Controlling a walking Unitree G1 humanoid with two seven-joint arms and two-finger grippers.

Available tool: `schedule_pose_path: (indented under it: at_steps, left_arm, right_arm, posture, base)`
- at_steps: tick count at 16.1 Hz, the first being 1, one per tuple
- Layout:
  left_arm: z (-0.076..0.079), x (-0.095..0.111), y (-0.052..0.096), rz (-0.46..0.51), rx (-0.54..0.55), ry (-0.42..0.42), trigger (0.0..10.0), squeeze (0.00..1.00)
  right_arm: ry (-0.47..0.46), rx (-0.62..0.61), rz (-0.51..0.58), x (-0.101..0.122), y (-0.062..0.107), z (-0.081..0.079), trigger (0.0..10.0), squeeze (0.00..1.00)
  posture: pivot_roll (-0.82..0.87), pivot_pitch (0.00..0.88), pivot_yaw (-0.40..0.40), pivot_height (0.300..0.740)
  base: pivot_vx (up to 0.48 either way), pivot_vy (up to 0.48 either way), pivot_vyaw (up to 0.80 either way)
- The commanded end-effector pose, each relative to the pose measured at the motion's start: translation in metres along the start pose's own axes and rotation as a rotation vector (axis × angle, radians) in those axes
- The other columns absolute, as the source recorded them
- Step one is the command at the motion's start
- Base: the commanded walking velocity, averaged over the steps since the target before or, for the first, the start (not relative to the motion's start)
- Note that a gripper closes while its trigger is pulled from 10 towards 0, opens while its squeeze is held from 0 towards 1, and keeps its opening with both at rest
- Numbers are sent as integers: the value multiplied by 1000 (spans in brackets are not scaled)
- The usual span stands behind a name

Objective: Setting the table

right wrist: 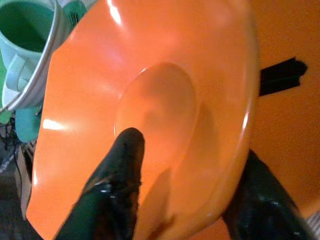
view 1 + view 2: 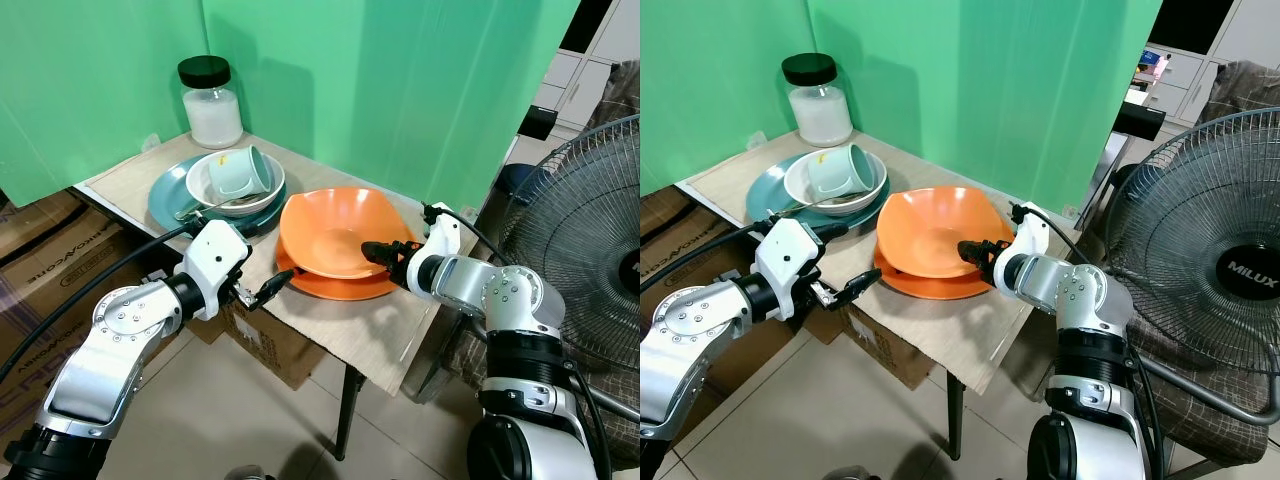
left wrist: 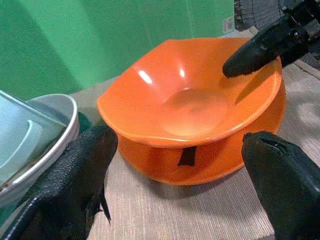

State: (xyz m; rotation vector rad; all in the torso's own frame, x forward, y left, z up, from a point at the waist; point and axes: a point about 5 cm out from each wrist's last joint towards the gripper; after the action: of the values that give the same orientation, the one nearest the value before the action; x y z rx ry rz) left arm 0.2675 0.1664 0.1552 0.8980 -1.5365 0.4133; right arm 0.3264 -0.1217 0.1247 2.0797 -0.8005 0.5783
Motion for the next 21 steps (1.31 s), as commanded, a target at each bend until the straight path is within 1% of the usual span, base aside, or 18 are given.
schedule_pose_path:
  at_steps: [1, 3, 5, 6, 8, 14, 16, 17, 19, 20, 21]
  left_arm:
    - [5, 1, 0, -5, -37, 7, 10000, 0]
    - [8, 2, 1, -6, -54, 10, 10000, 0]
    - [11, 3, 1, 7, -98, 48, 10000, 0]
    - [14, 5, 2, 19, -140, 81, 10000, 0]
    - [24, 6, 7, -4, -243, 111, 10000, 0]
    - [18, 5, 12, -31, -213, 102, 10000, 0]
    - [15, 8, 12, -13, -183, 102, 10000, 0]
    - [14, 11, 12, -2, -175, 98, 10000, 0]
    - [7, 16, 13, 23, -134, 84, 10000, 0]
    - [6, 19, 13, 40, -126, 87, 10000, 0]
    - [5, 25, 13, 68, -111, 93, 10000, 0]
  right_arm:
    - [-2, 1, 14, 5, 0, -1, 0, 0]
    - [-14, 7, 27, 7, 1, -1, 0, 0]
    - [-27, 9, 33, 5, 1, -1, 0, 0]
    - [-29, 8, 32, 4, 1, -1, 0, 0]
    - [-33, 16, 34, 3, 1, -3, 0, 0]
    - [-44, 23, 51, 6, 0, -6, 0, 0]
    - [-63, 7, 110, 15, 5, -4, 0, 0]
    - [-66, -13, 156, 21, 8, -2, 0, 0]
    - [-61, -30, 248, 34, 22, -1, 0, 0]
    - [-41, -17, 294, 39, 29, -4, 0, 0]
    - [-3, -12, 369, 47, 41, -7, 0, 0]
  posture:
    - [128, 0, -22, 740]
    - [125, 0, -17, 740]
    - [120, 0, -10, 740]
    - [117, 0, -7, 740]
    - [122, 0, -5, 740]
    - [126, 0, -7, 740]
    - [128, 0, -7, 740]
    - [127, 0, -8, 740]
    - [123, 0, -6, 740]
    - [114, 0, 0, 740]
    - [109, 0, 2, 740]
  base:
    - [0, 0, 0]
    - [0, 0, 0]
    - [0, 0, 0]
    - [0, 0, 0]
    - [0, 0, 0]
    - [0, 0, 0]
    - [0, 0, 0]
    - [0, 0, 0]
    - [0, 0, 0]
    - [0, 0, 0]
    - [0, 0, 0]
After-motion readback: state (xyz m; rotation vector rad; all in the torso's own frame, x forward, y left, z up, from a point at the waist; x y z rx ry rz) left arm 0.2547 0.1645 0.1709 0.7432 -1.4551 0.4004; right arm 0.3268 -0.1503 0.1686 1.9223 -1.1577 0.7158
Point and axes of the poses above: a point about 5 cm out from each wrist's last joint towards the gripper, its own y axis pointing back from the gripper into the wrist, its own x axis along the axis of the wrist's last joint, z = x × y, and after that the axes turned 8 degrees about y, right-handed
